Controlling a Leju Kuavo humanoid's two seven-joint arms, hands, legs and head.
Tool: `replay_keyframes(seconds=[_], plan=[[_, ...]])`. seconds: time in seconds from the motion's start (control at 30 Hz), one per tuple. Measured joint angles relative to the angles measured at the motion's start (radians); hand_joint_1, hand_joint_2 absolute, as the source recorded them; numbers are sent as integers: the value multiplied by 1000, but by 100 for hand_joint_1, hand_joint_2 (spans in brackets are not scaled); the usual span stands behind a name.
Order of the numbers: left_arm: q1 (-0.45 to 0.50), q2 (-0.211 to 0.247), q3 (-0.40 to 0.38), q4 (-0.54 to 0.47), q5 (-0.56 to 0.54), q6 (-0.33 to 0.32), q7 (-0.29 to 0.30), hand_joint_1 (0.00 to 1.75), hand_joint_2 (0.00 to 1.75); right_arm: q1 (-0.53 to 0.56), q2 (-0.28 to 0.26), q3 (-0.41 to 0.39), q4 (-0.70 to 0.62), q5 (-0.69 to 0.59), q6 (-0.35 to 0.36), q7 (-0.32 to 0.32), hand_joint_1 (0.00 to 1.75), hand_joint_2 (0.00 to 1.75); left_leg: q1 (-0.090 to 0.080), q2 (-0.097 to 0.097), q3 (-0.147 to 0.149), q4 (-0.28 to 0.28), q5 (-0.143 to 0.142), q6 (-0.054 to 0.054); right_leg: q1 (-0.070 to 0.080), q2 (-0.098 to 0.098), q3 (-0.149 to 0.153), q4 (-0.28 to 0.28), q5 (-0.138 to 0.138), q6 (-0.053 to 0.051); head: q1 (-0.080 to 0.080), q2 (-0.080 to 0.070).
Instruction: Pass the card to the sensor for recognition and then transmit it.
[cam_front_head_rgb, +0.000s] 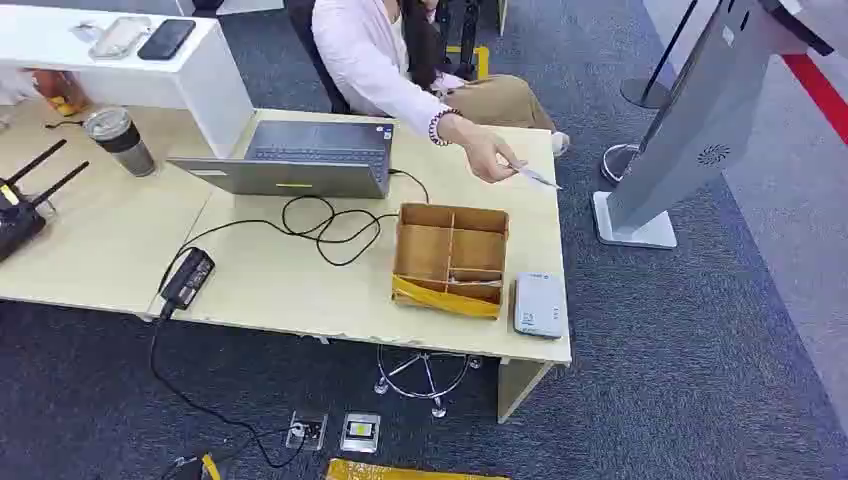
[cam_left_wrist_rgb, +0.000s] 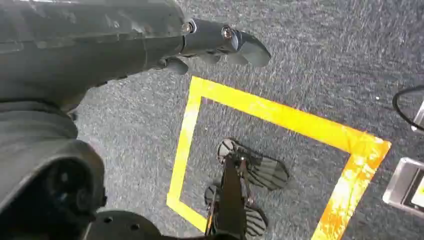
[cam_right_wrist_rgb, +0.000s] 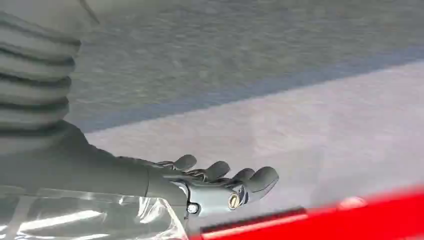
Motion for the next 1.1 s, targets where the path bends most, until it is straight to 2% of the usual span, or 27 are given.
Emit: replay_keyframes(seconds=[0.17,0.3,0.4,0.53,0.77,0.97,1.1], plan=[[0,0,-2,0,-16,-3,-3,0,0,-94,-7,57,-26,17,28,-58,0,175,0,-2,-2,0,0,0,0,-2,-1,1,0,0,0,0],[-5,0,-3,0,-34,-19,-8,0,0,-179,21,150,-69,39,47,-81,0,175,0,-2,-2,0,0,0,0,-2,0,1,0,0,0,0],[-7,0,-4,0,-44,-19,-10,0,0,-215,63,251,-125,7,21,-37,0,175,0,-4,-2,0,1,0,0,-4,0,1,0,0,0,0],[-7,0,-8,0,-56,-21,-17,0,0,-221,130,426,-209,-46,-19,13,0,175,0,-5,-3,0,2,1,1,-4,1,1,0,0,0,0],[-8,0,-11,0,-65,-29,-20,0,0,-225,255,701,-343,-113,-99,52,0,175,1,-5,-3,0,2,1,2,-4,0,1,0,0,0,0],[-8,0,-18,0,-66,-31,-20,0,0,-263,354,871,-389,-134,-108,43,0,175,1,-5,-3,0,2,0,2,-4,0,1,0,0,0,0],[-7,0,-20,0,-66,-31,-20,0,0,-280,388,942,-402,-142,-106,37,0,175,1,-7,-3,0,2,0,2,-6,0,1,0,0,1,0]])
